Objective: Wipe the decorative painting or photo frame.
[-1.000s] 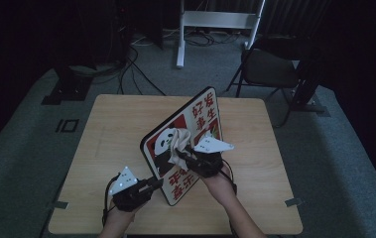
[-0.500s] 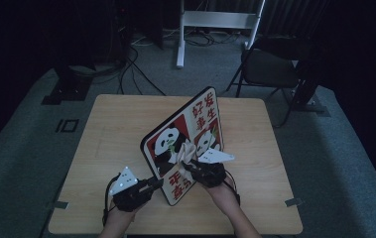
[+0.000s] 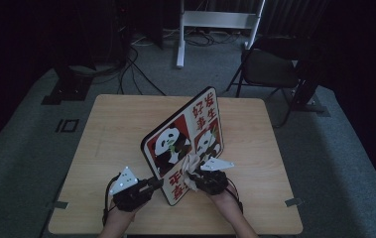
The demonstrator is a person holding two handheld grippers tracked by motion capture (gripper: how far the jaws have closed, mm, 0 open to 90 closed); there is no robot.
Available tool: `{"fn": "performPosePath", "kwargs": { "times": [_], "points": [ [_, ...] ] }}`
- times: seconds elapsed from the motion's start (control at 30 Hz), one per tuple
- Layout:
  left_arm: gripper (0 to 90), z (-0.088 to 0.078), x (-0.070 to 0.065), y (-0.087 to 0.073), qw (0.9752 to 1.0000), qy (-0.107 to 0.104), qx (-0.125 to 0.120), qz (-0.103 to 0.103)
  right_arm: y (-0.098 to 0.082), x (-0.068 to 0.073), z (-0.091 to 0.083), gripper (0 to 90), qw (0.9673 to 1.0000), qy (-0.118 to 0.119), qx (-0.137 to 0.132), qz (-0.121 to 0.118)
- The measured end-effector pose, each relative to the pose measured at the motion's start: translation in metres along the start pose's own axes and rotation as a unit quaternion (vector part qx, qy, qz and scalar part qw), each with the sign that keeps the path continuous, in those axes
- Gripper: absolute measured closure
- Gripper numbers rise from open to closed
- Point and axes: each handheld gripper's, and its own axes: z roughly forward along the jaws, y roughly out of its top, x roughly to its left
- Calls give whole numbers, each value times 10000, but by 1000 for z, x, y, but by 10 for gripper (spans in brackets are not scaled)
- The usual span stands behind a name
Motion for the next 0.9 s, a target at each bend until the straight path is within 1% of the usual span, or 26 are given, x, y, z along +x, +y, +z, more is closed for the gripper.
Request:
{"fn": "performPosePath", "kwargs": {
  "times": [0.33,0.53,0.9],
  "points": [
    [778,0,0,0,10000,-18,3,-4,-17,-3,6,770,9997,-18,197,139],
    [779,0,0,0,10000,-20,-9,-11,-24,-5,9,769,9994,-17,308,161],
    [778,0,0,0,10000,-21,4,0,-34,-8,16,770,9976,-91,662,179]
  ]
}}
